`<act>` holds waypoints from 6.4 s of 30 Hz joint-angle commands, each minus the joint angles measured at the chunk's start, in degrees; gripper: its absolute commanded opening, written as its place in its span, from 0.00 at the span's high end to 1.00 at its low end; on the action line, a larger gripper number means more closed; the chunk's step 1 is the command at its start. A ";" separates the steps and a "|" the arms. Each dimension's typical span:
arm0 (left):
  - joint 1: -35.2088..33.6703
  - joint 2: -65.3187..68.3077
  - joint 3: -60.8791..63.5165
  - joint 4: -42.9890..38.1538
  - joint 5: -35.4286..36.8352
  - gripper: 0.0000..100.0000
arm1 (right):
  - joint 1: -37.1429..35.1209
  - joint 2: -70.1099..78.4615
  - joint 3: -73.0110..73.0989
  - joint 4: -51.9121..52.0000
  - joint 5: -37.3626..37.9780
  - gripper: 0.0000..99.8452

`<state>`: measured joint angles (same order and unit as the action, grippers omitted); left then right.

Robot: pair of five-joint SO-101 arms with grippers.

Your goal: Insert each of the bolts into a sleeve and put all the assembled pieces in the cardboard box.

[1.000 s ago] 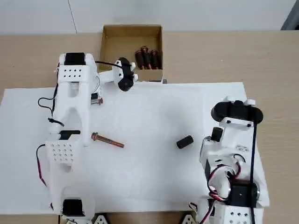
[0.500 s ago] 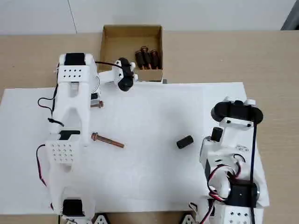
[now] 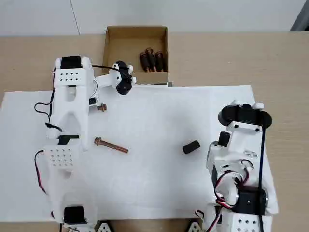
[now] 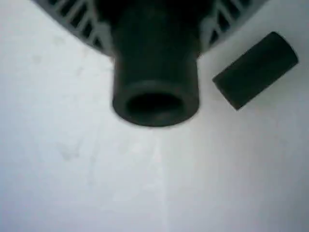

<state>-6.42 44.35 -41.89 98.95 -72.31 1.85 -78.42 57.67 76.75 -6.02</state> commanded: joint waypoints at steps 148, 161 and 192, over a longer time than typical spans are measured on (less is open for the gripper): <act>33.41 -148.48 119.25 -54.15 106.37 0.99 | -50.51 -23.78 26.37 -27.12 4.04 1.00; 33.32 -148.48 119.25 -52.57 106.02 0.99 | -50.24 -23.78 26.20 -26.86 4.04 1.00; 35.43 -148.40 121.27 -45.80 102.86 0.99 | -48.40 -23.78 26.37 -31.69 7.21 1.00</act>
<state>27.87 -103.52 79.69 50.33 31.08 -46.86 -101.98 85.01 47.65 0.48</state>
